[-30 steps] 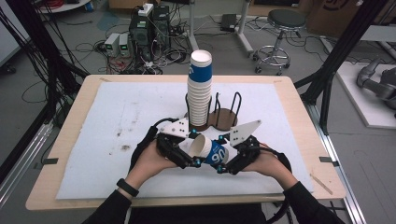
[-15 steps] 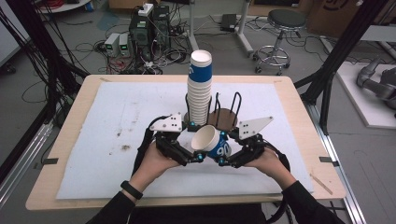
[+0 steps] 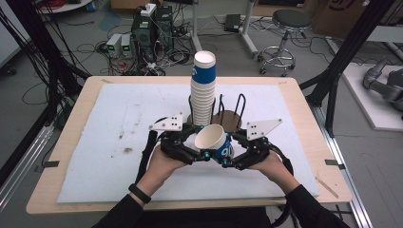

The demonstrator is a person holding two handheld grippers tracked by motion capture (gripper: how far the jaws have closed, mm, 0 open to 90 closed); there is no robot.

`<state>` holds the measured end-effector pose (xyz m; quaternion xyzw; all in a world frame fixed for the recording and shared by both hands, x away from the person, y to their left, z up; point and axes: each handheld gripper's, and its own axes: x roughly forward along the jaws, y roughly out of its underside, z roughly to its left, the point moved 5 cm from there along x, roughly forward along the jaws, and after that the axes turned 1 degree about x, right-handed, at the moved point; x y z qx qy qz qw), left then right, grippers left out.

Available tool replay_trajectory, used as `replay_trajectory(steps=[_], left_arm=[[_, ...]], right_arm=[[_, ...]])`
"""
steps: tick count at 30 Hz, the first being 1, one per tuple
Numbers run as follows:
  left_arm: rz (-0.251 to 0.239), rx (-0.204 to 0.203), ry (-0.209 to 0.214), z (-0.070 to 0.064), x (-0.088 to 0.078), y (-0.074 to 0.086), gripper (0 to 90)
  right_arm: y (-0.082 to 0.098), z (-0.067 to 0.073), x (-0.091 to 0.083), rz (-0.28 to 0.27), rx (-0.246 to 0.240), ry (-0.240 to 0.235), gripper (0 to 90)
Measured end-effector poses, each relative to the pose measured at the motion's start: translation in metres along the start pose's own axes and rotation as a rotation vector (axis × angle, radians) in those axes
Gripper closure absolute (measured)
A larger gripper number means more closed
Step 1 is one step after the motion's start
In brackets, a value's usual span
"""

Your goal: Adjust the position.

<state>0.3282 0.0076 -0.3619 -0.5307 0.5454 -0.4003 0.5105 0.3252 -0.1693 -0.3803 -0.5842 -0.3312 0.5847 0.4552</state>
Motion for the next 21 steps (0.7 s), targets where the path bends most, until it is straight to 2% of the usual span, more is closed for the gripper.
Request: replay_trajectory(steps=[3,4,5,9,10,12,15,17,18,19,20,21], left_arm=[[0.065,0.035,-0.011,-0.001,0.001,-0.001,23.9],[0.065,0.035,-0.011,-0.001,0.001,-0.001,24.0],[0.088,0.049,-0.014,-0.002,0.001,-0.001,24.2],[0.189,0.096,-0.029,-0.005,0.004,-0.001,24.4],[0.202,0.104,-0.031,-0.006,0.005,-0.002,24.6],[0.225,0.116,-0.030,-0.008,0.006,-0.003,24.7],[0.246,0.146,-0.034,-0.009,0.006,-0.004,25.1],[0.217,0.140,-0.041,-0.010,0.007,-0.006,23.7],[0.184,0.133,-0.045,-0.010,0.007,-0.007,21.0],[0.100,0.098,-0.032,-0.010,0.007,-0.009,19.6],[0.100,0.098,-0.032,-0.010,0.007,-0.009,19.2],[0.073,0.080,-0.028,-0.011,0.008,-0.010,18.3]], right_arm=[[0.002,0.001,0.001,0.025,-0.012,0.015,26.0],[0.002,0.001,0.001,0.025,-0.012,0.015,26.0],[0.001,0.001,0.002,0.043,-0.017,0.027,22.2],[0.001,0.004,0.003,0.072,-0.036,0.028,21.8],[0.002,0.005,0.005,0.081,-0.029,0.022,21.9],[0.008,0.006,0.013,0.145,-0.041,0.021,24.7],[0.010,0.006,0.017,0.155,-0.062,0.030,29.3],[0.011,0.006,0.018,0.129,-0.057,0.028,29.6],[0.009,0.007,0.017,0.083,-0.032,0.014,29.6],[0.008,0.006,0.017,0.053,-0.030,0.009,29.6],[0.008,0.006,0.017,0.053,-0.030,0.009,29.6],[0.006,0.007,0.016,0.012,-0.020,0.002,29.6]])
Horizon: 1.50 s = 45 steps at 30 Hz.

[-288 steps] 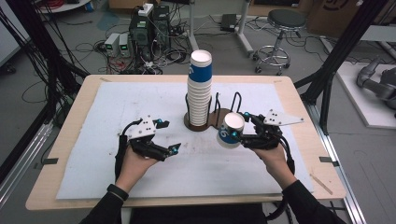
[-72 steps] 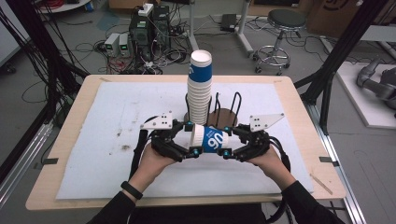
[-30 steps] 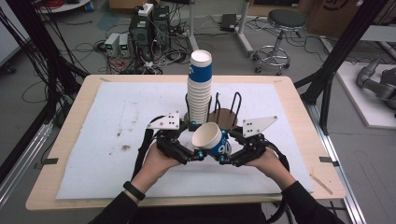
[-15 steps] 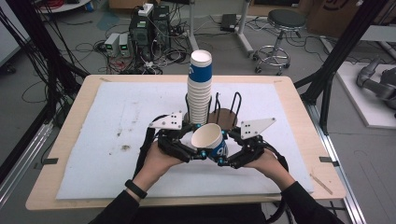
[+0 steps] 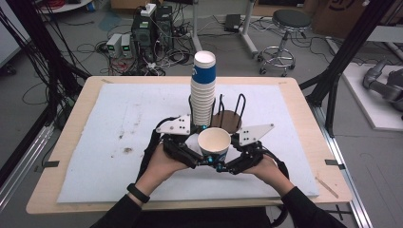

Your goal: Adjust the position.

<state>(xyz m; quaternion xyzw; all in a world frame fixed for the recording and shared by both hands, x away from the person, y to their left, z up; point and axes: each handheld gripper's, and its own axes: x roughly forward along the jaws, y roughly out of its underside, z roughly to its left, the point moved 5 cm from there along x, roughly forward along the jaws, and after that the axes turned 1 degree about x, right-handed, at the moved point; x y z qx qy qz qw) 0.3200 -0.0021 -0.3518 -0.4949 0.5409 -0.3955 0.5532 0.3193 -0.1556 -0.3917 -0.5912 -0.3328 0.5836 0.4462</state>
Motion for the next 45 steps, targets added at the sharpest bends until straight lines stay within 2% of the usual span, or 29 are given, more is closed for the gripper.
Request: replay_trajectory(steps=[1,4,6,10,15,24,26,27,32,38,41,45], left_arm=[[-0.036,-0.018,0.012,0.000,0.000,-0.002,17.8],[-0.059,-0.029,0.023,-0.001,0.000,-0.004,17.3],[-0.079,-0.051,0.034,0.000,0.000,-0.004,17.3],[-0.106,-0.061,0.042,0.001,0.002,-0.005,18.1],[-0.108,-0.052,0.041,0.001,0.003,-0.005,21.8],[-0.124,-0.041,0.037,0.002,0.003,-0.003,23.3],[-0.121,-0.045,0.034,0.002,0.003,-0.001,23.3],[-0.130,-0.054,0.036,0.003,0.003,0.000,23.3],[-0.144,-0.067,0.040,0.005,0.003,0.003,23.4],[-0.153,-0.063,0.037,0.004,0.005,0.003,23.8],[-0.152,-0.062,0.037,0.003,0.005,0.004,24.1],[-0.153,-0.063,0.040,0.004,0.005,0.004,22.5]], right_arm=[[0.000,0.000,0.000,-0.007,0.005,-0.009,29.6],[-0.001,0.002,0.001,-0.030,0.008,-0.013,29.6],[-0.003,0.002,0.000,-0.048,0.021,-0.018,29.6],[-0.004,0.002,0.000,-0.069,0.029,-0.026,29.5],[-0.004,0.002,0.000,-0.072,0.039,-0.029,29.6],[-0.003,0.003,0.001,-0.093,0.047,-0.014,27.4],[-0.005,0.002,0.001,-0.113,0.064,-0.014,23.5],[-0.008,0.002,-0.001,-0.145,0.090,-0.017,21.6],[-0.010,0.002,-0.003,-0.171,0.104,-0.017,21.2],[-0.011,0.002,-0.003,-0.186,0.117,-0.013,21.7],[-0.011,0.002,-0.003,-0.192,0.113,-0.008,25.5],[-0.011,0.002,-0.003,-0.194,0.106,-0.004,25.7]])
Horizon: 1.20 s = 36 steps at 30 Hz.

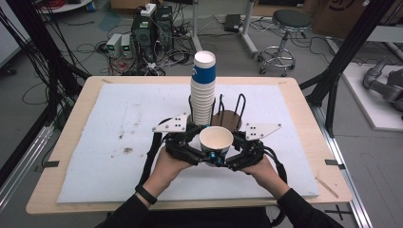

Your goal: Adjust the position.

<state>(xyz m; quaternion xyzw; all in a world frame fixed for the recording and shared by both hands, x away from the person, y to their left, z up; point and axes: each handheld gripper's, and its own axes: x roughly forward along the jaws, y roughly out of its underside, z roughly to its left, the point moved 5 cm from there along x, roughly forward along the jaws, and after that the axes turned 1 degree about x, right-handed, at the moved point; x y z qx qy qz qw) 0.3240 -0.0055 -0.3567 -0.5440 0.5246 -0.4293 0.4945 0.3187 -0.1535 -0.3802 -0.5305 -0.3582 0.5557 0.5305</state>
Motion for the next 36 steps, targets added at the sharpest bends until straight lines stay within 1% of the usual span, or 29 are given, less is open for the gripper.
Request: replay_trajectory(steps=[3,5,6,8,10,11,12,14,15,16,17,18,19,20,22,27,28,31,33,36], left_arm=[[-0.001,-0.001,-0.002,0.000,0.001,0.000,21.0],[-0.001,0.005,-0.016,0.000,0.000,-0.001,16.6],[-0.001,0.005,-0.016,0.000,0.000,-0.001,15.2],[0.005,-0.012,-0.015,0.001,-0.002,-0.002,13.2],[0.002,-0.012,-0.017,0.001,-0.003,-0.003,12.9],[0.004,-0.009,-0.015,0.001,-0.005,-0.003,12.6],[0.010,0.002,-0.025,0.001,-0.008,-0.004,12.6],[0.009,0.002,-0.031,0.001,-0.011,-0.005,12.4],[0.006,0.012,-0.039,0.001,-0.016,-0.007,12.3],[0.006,0.013,-0.043,0.001,-0.018,-0.007,12.3],[0.006,0.013,-0.043,0.001,-0.018,-0.007,12.3],[0.012,0.021,-0.053,0.000,-0.023,-0.007,12.2],[0.012,0.021,-0.053,0.000,-0.023,-0.007,12.3],[0.013,0.029,-0.064,0.000,-0.026,-0.006,12.3],[0.005,0.030,-0.076,0.000,-0.034,-0.003,12.3],[0.009,0.031,-0.091,0.002,-0.040,0.002,12.3],[0.010,0.029,-0.092,0.002,-0.040,0.004,12.2],[0.027,0.035,-0.103,0.002,-0.040,0.010,12.2],[0.034,0.030,-0.103,0.002,-0.037,0.014,12.2],[0.066,0.031,-0.099,0.002,-0.031,0.022,12.3]], right_arm=[[0.000,0.001,0.000,0.005,0.006,-0.003,25.5],[0.000,0.000,0.000,0.007,0.000,0.001,25.4],[0.000,0.000,0.000,0.007,0.000,0.001,25.4],[0.000,-0.001,-0.002,0.004,-0.011,0.003,25.5],[0.000,-0.001,-0.002,0.004,-0.009,0.003,25.5],[-0.001,-0.001,-0.003,0.005,-0.009,0.005,25.6],[-0.001,-0.002,-0.004,0.003,-0.010,0.005,25.6],[-0.001,-0.002,-0.005,0.005,-0.008,0.006,25.6],[-0.002,-0.003,-0.007,-0.002,-0.008,0.009,25.6],[-0.003,-0.003,-0.008,-0.005,-0.008,0.013,25.6],[-0.003,-0.003,-0.008,-0.005,-0.008,0.013,25.6],[-0.003,-0.004,-0.009,-0.009,-0.008,0.015,25.6],[-0.003,-0.004,-0.009,-0.009,-0.008,0.015,25.6],[-0.003,-0.004,-0.010,-0.011,-0.006,0.016,25.6],[-0.004,-0.005,-0.011,-0.018,-0.009,0.023,25.6],[-0.005,-0.006,-0.013,-0.025,-0.003,0.026,25.6],[-0.006,-0.006,-0.013,-0.029,-0.007,0.026,25.6],[-0.007,-0.006,-0.013,-0.033,-0.006,0.027,25.6],[-0.008,-0.006,-0.013,-0.035,-0.006,0.027,25.6],[-0.008,-0.005,-0.013,-0.037,-0.005,0.029,25.6]])
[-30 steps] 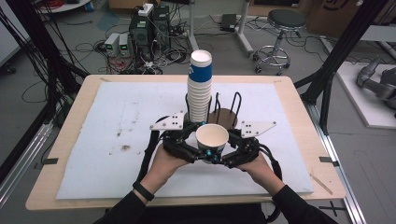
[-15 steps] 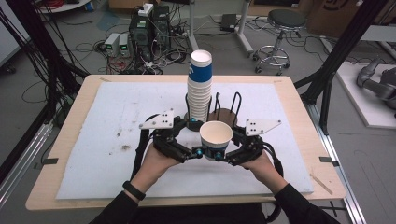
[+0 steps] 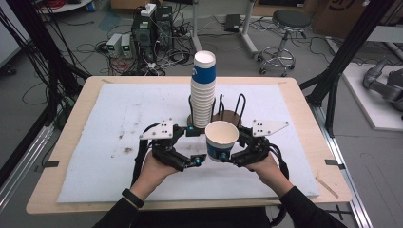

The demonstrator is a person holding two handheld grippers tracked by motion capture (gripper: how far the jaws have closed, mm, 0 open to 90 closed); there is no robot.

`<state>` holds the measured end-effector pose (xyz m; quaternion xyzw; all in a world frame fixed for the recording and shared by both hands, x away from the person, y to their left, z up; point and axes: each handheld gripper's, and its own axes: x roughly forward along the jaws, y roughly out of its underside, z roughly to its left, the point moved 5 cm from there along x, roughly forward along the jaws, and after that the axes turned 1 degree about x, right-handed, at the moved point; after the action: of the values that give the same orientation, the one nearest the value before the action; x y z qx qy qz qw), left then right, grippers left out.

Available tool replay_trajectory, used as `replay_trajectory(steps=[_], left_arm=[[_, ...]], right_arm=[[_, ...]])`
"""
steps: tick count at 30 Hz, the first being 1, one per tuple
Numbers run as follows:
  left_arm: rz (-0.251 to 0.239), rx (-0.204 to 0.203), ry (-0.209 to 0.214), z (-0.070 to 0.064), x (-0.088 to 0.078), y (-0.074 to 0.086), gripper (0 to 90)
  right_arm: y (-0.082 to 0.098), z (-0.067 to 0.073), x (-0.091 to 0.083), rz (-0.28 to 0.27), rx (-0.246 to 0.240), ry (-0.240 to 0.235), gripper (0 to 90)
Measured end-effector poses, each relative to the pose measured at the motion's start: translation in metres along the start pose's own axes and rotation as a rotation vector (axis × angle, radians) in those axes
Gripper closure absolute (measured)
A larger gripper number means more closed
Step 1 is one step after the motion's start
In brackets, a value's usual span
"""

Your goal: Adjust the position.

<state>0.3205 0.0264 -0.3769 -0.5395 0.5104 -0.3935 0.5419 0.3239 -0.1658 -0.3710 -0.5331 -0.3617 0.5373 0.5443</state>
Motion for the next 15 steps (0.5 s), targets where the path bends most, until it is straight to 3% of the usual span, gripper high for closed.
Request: replay_trajectory(steps=[6,15], left_arm=[[0.039,0.007,0.014,-0.005,0.016,0.011,12.3],[0.023,-0.014,0.002,-0.004,0.030,0.017,12.3]], right_arm=[[0.000,0.002,0.001,-0.008,0.008,-0.009,25.6],[0.001,0.005,0.004,-0.002,0.005,-0.018,25.6]])
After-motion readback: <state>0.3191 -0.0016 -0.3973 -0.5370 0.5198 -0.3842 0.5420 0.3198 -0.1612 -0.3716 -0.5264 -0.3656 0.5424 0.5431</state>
